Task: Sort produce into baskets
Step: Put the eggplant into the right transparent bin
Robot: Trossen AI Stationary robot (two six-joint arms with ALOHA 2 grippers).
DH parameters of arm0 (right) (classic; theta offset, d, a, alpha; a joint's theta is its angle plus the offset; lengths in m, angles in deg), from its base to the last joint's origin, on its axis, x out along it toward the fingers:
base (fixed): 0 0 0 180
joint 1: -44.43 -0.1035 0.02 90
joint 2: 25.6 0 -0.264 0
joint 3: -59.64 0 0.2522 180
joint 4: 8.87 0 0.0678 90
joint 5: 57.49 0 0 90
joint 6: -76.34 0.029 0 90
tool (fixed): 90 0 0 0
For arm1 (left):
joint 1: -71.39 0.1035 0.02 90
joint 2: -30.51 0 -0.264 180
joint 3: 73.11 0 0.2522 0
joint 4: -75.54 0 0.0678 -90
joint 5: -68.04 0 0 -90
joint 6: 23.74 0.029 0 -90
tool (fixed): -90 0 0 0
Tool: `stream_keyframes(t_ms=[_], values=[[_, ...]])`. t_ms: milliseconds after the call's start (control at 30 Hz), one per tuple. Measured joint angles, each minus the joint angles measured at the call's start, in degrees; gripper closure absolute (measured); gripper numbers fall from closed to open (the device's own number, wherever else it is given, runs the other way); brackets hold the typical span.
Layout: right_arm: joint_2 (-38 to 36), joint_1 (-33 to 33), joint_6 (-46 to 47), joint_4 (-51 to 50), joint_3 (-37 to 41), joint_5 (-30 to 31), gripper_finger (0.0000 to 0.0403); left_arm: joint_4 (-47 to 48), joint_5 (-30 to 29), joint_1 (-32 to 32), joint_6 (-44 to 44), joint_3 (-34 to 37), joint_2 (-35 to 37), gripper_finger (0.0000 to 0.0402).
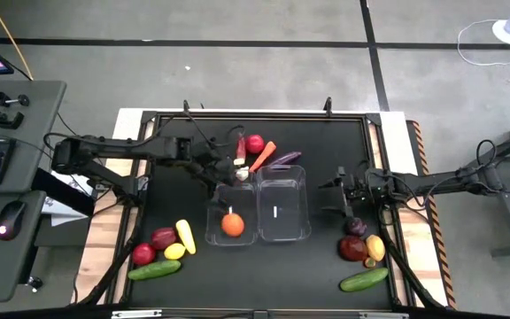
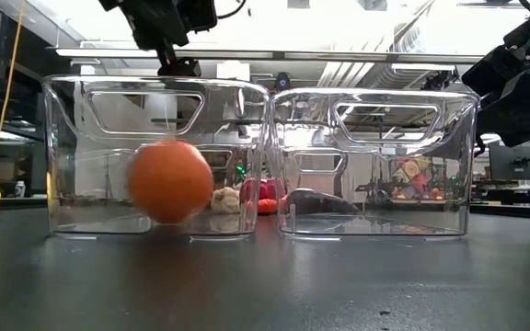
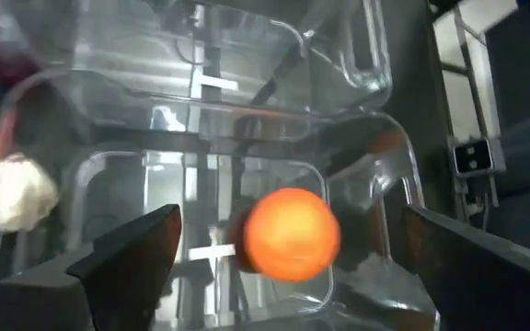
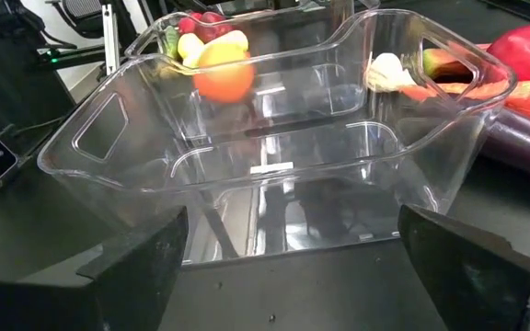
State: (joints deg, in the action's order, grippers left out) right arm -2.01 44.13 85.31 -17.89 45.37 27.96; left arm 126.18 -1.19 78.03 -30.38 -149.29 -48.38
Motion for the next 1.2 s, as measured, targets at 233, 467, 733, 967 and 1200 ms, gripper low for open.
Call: stream_keyframes(t_ms=[233, 467, 733, 967, 1200], values=[[0.0, 0.0, -2.8, 0.0, 0.0, 0.2, 0.0015, 4.0, -0.1, 4.5, -0.7, -5.8, 0.4, 0.0004], [0.0, 0.0, -5.8, 3.0, 0.0, 0.3, 0.0015, 5.1, -0.3, 9.4, -2.9, -9.3, 0.8, 0.0004], [0.0, 0.0, 21.8, 32.3, -2.1, 8.7, 0.0015, 6.0, 1.7, 13.6, -9.6, -12.1, 0.8, 0.0004], [2.2, 2.2, 17.4, 38.1, -8.3, 28.1, 0.0015, 5.9, 0.7, 17.1, -8.4, -12.1, 0.9, 0.0005], [16.6, 16.0, 34.8, 1.7, -24.7, 9.3, 0.0015, 6.2, 0.7, 24.2, -5.8, -12.1, 2.9, 0.0005]])
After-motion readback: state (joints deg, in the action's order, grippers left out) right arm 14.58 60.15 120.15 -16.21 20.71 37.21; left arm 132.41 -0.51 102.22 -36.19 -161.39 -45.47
